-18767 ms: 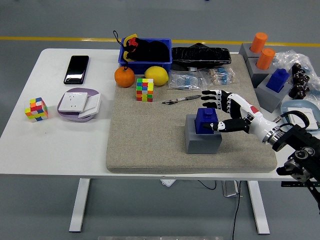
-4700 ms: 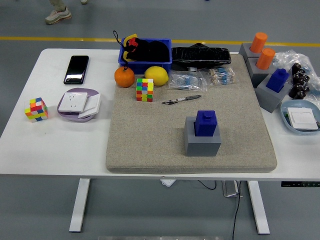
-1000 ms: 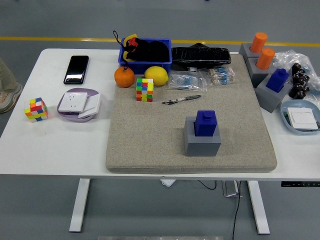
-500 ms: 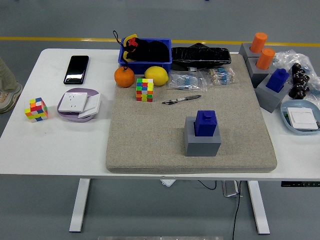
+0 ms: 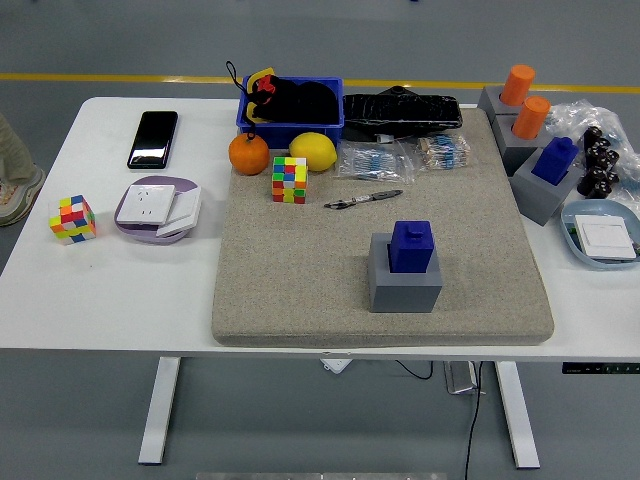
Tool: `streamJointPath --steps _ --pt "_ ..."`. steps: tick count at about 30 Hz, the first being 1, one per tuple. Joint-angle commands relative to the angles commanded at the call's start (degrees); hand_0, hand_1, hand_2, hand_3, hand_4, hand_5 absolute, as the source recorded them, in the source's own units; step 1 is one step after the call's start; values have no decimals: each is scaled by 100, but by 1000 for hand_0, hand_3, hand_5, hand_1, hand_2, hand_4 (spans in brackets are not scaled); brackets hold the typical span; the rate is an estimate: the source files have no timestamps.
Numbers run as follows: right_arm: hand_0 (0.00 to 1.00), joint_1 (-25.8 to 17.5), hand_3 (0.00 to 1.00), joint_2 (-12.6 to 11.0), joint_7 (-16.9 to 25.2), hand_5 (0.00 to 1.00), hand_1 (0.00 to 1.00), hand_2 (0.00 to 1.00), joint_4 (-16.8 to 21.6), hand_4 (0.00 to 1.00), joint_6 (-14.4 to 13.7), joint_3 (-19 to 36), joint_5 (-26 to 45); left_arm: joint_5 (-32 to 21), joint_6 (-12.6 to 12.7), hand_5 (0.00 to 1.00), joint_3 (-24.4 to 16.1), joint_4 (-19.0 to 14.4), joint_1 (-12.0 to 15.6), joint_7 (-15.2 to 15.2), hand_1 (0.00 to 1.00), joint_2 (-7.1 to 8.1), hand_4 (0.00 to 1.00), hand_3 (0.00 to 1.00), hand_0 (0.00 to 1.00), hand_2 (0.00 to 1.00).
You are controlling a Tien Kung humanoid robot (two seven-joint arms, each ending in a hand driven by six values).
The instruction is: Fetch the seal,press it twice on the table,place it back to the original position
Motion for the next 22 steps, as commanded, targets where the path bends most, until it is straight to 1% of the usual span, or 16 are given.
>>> streamJointPath --steps 22 --pt "924 -66 838 4 -10 797 888 870 1 998 7 108 -11 31 -4 473 -125 4 39 -7 747 -12 806 777 795 737"
